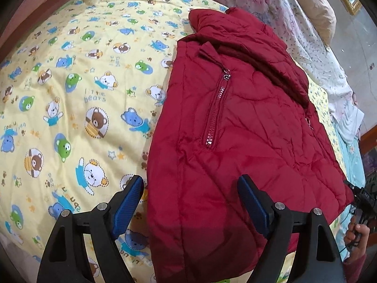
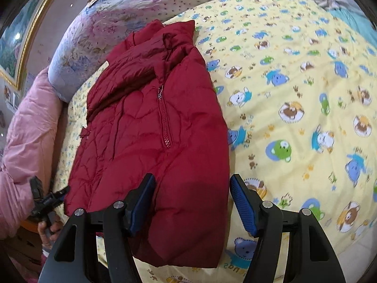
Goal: Fold large clothes
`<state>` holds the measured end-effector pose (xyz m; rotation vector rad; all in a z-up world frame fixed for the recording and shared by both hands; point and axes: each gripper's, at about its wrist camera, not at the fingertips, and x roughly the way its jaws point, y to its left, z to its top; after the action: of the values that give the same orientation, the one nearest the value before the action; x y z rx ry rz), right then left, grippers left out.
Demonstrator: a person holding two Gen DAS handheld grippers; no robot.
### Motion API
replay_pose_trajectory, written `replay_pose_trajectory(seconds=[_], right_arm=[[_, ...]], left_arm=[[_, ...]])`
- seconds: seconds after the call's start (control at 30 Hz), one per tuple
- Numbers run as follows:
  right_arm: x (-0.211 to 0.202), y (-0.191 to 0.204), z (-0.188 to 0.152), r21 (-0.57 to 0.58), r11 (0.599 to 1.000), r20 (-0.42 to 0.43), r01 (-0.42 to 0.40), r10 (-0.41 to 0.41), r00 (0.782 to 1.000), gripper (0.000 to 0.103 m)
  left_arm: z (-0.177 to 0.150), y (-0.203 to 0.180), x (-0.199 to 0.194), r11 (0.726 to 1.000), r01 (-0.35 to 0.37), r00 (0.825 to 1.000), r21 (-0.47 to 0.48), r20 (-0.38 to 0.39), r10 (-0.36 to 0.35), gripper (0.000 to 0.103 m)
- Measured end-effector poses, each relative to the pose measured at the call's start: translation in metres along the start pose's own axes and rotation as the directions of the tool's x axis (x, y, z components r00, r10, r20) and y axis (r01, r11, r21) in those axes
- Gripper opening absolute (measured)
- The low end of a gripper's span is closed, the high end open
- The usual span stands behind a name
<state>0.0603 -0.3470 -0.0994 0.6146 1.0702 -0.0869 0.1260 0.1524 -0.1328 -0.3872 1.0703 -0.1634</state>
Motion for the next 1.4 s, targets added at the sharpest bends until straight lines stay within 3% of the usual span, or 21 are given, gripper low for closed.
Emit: replay_pose_trajectory(seconds=[0.3,0.43,0.7,0.9,0.93,0.97,1.07,1.13,1.4], right_arm=[[0.014,-0.006,-0.001,0.055,0.992,-0.047,-0.109,0.112,0.993,0.069],[0.019,-0.001,-0.001,0.018,0.995,-0.054,-0.099,0.100,0.994,0.066],[0.021,-0.009,-0.006,0.020,0.988,-0.076,-0.153,0.154,0.985,0.059],[0.030,-0.016,-0.006,0.069,0.972,-0.090,-0.224,0.229,0.969,0.061],[0.029,-0.013,-0.007,0.053,0.975,-0.089,-0.215,0.219,0.972,0.059],[0.028,-0.011,-0.007,0.040,0.977,-0.086,-0.209,0.211,0.974,0.058],[0.023,-0.004,-0.009,0.003,0.971,-0.072,-0.239,0.238,0.969,0.041],[0.020,0.002,-0.011,-0.024,0.968,-0.053,-0.251,0.250,0.967,0.032],[0.002,0.002,-0.013,-0.049,0.941,0.016,-0.335,0.336,0.942,0.025]], left_arm=[[-0.008,0.006,0.017,0.992,0.114,0.992,-0.051,-0.041,-0.117,0.085],[-0.010,0.002,0.027,0.985,0.169,0.983,-0.044,-0.061,-0.171,0.086],[-0.009,-0.003,0.037,0.981,0.192,0.978,-0.036,-0.075,-0.195,0.086],[-0.012,-0.007,0.046,0.974,0.223,0.971,-0.044,-0.082,-0.227,0.083],[-0.013,-0.009,0.045,0.973,0.229,0.970,-0.035,-0.077,-0.231,0.076],[-0.013,-0.011,0.043,0.971,0.237,0.969,-0.022,-0.072,-0.238,0.061],[-0.014,-0.018,0.036,0.965,0.263,0.964,0.004,-0.048,-0.262,0.032],[-0.013,-0.022,0.033,0.964,0.266,0.964,0.015,-0.035,-0.265,0.025],[-0.007,-0.027,0.000,0.950,0.309,0.949,0.044,0.045,-0.311,0.018]])
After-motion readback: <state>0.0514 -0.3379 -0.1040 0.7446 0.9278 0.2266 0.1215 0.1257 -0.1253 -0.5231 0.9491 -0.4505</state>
